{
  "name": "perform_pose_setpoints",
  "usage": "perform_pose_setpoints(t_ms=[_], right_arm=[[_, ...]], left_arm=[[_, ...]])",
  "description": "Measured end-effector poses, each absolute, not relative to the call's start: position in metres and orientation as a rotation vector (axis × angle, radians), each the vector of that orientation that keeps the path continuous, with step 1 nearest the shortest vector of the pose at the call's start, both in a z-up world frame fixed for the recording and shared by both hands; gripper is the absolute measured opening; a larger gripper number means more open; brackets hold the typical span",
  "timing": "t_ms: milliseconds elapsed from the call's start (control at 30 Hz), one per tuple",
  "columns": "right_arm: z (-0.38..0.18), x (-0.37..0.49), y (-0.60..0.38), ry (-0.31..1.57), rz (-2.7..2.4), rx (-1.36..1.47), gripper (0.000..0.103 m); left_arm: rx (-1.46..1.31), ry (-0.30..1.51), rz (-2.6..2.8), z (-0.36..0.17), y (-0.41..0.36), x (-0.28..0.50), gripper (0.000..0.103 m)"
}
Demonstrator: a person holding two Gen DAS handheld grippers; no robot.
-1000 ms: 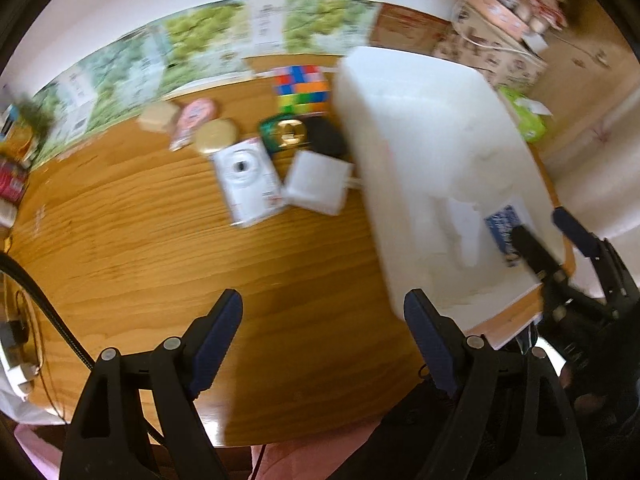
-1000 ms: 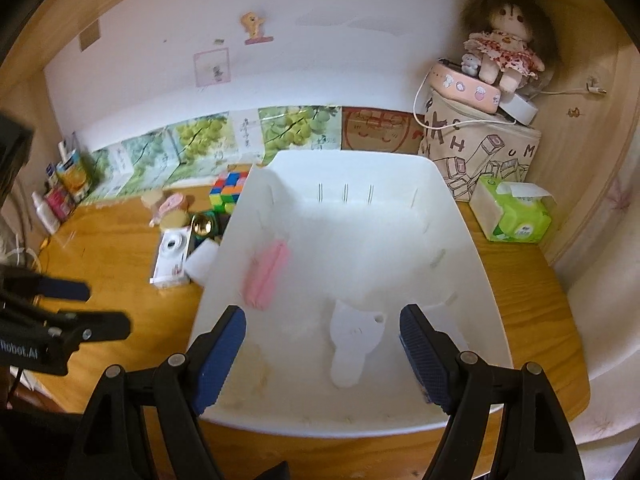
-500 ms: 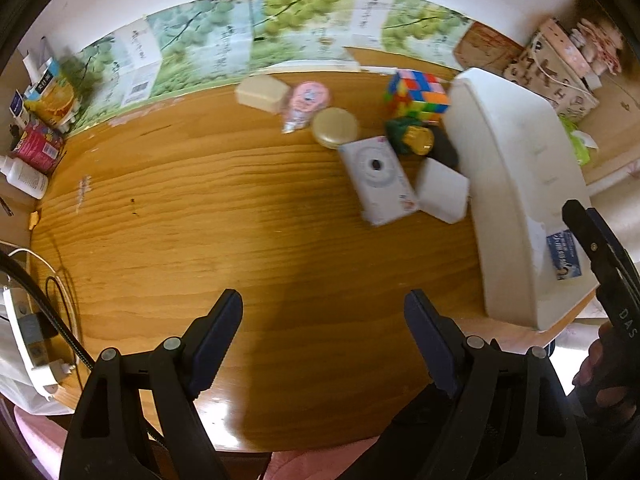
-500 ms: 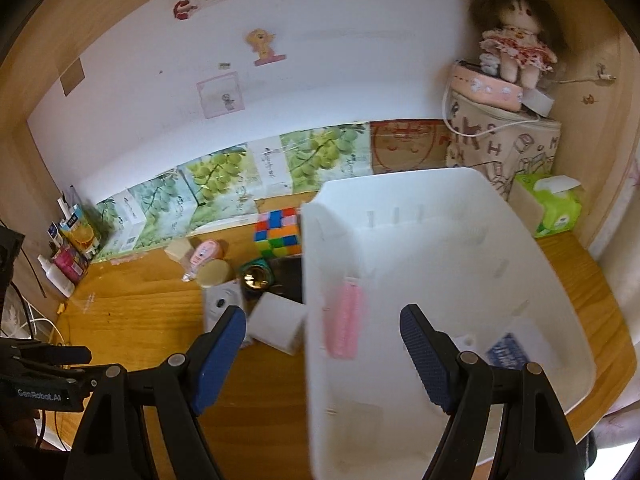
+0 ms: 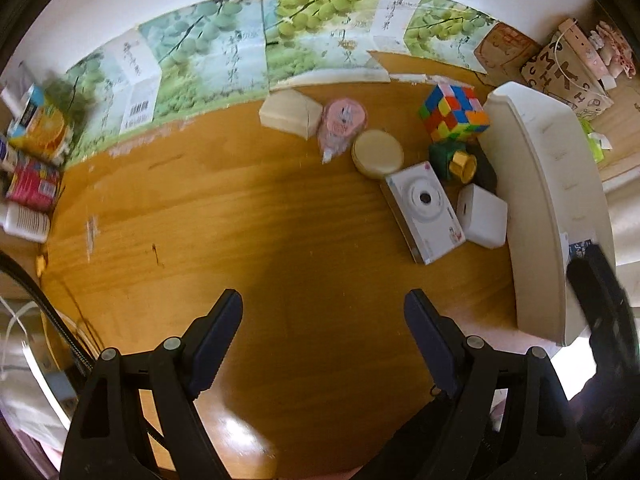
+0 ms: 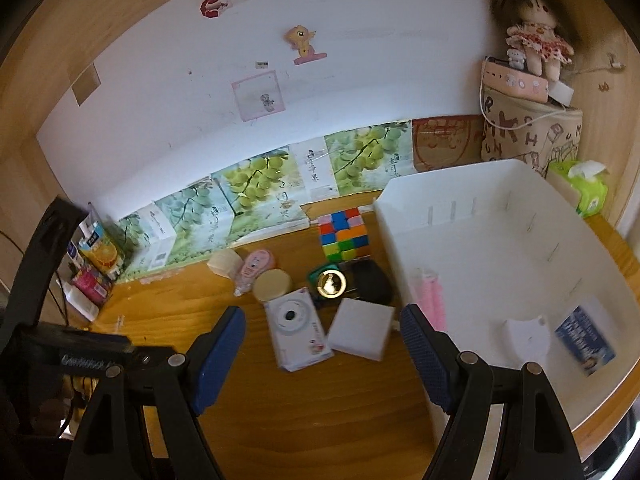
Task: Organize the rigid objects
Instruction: 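Move both tools toward the white toy photo device and white cube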
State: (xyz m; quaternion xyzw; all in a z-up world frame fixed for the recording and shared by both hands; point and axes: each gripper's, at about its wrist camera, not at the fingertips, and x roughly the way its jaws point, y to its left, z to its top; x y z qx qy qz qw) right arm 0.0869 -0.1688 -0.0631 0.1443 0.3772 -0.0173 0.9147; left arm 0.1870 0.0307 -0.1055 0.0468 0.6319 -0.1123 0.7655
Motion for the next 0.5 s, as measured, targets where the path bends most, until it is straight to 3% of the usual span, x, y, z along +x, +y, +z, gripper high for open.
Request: perform_pose_setpoints(t_ms=[500], right_arm=[[-0.105, 0.076, -0.155, 0.736, -0.281, 0.483, 0.08]], left_arm=[[-0.067, 1.451, -0.336, -0.122, 0.009, 0.23, 0.085]])
